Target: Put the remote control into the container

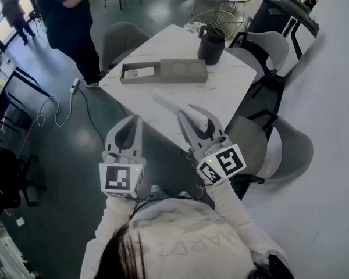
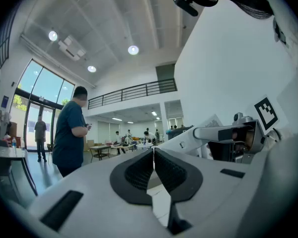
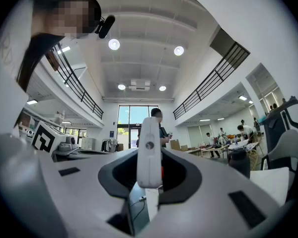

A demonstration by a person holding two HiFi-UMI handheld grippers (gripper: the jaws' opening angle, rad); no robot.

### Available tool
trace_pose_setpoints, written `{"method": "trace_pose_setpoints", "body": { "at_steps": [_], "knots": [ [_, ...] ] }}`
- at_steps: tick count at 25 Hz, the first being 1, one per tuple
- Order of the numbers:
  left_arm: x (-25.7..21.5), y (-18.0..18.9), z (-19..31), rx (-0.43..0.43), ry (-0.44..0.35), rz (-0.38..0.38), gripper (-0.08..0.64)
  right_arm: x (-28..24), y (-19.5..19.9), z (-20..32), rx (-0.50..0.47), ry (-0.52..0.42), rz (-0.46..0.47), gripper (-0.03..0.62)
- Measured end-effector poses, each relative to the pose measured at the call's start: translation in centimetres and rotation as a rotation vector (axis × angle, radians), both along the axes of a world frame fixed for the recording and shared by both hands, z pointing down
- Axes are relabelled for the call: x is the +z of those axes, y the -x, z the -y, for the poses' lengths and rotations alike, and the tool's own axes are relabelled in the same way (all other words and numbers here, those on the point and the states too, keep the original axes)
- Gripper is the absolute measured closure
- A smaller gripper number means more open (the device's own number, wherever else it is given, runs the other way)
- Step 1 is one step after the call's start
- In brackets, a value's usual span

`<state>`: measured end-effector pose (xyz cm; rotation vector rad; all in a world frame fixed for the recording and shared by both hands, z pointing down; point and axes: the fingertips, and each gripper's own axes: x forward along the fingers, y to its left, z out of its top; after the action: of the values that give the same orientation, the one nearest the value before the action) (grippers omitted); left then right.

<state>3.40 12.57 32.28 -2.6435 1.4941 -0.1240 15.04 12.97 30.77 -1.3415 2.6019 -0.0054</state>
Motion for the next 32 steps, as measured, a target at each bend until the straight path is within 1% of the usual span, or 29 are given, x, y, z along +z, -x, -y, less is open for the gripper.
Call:
{"method": "trace_pose_setpoints", "body": {
  "at_steps": [18, 25, 32],
  "knots": [
    [0.1, 0.3, -0.3, -0.006, 0.002, -0.009, 0.546, 0.0, 0.4, -0.3, -0.002, -0.005, -0.007, 0.500],
    [0.1, 1.1, -0.1, -0.007, 0.001, -0.010, 0.546, 0.1, 1.1, 0.0, 0.002, 0.002, 0.005, 0.501],
    [0.1, 2.3, 0.6, 0.010, -0.004, -0.013, 0.546, 0.3, 2.6, 1.1, 0.010, 0.008, 0.004, 0.501]
  ]
}}
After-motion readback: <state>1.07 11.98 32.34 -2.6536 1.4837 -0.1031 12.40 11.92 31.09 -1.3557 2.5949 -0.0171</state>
